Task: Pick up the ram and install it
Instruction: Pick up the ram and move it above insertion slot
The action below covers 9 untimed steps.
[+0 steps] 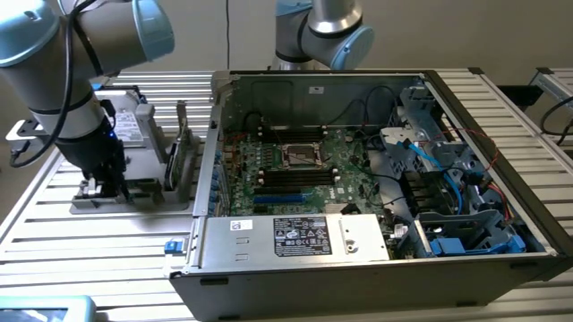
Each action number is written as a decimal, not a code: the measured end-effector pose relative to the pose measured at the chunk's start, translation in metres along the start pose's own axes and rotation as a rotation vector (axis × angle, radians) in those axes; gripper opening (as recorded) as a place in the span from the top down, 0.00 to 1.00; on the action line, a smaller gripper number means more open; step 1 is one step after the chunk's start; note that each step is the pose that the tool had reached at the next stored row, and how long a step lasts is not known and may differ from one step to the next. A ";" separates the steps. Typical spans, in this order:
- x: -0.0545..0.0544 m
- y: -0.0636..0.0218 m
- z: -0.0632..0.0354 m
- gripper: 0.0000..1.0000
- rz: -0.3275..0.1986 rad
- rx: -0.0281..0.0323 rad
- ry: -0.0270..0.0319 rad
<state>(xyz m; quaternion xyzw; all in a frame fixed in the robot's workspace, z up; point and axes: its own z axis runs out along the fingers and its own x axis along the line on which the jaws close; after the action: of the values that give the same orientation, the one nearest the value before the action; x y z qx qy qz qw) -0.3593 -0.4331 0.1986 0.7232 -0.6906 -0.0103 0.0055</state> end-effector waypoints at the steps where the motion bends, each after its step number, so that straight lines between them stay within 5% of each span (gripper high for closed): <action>1: 0.000 0.0000 -0.0027 0.87 0.000 -0.0001 0.0020; 9: 0.000 0.0006 -0.0256 0.87 0.000 -0.0010 0.0186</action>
<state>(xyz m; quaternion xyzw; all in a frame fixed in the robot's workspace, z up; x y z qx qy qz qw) -0.3593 -0.4336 0.2243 0.7231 -0.6906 -0.0039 0.0123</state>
